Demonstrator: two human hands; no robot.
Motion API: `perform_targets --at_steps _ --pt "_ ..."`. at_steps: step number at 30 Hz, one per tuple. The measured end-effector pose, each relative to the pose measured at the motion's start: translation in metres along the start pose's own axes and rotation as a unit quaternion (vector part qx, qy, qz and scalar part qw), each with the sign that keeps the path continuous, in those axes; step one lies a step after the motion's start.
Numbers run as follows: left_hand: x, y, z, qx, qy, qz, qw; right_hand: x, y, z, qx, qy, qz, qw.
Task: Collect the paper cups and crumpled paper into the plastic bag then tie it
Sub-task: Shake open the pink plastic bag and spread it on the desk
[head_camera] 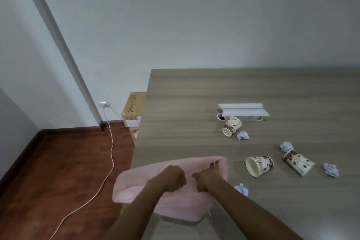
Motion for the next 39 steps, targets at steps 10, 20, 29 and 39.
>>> perform_targets --at_steps 10,20,29,39 --pt "0.081 -0.016 0.003 -0.019 -0.293 -0.266 0.918 -0.023 -0.001 0.013 -0.065 -0.064 0.038 0.995" --pt "0.009 0.054 -0.014 -0.046 -0.177 -0.392 0.902 0.012 0.028 0.013 -0.063 -0.142 -0.151 0.976" --pt "0.017 0.094 -0.027 0.069 -0.034 -0.226 0.971 0.002 0.037 0.011 -0.061 -0.118 -0.098 0.986" --pt "0.056 0.092 -0.006 0.148 -0.141 -0.167 0.965 -0.018 0.037 0.000 -0.002 -0.087 -0.006 0.996"
Point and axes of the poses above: each hand's wrist, its own z-axis away from the middle knuckle, its own y-axis out of the palm, x = y × z, the point moved 7 cm from there along -z, towards the middle knuckle, and after that the axes turned 1 degree about -z, right-handed, at the moved point
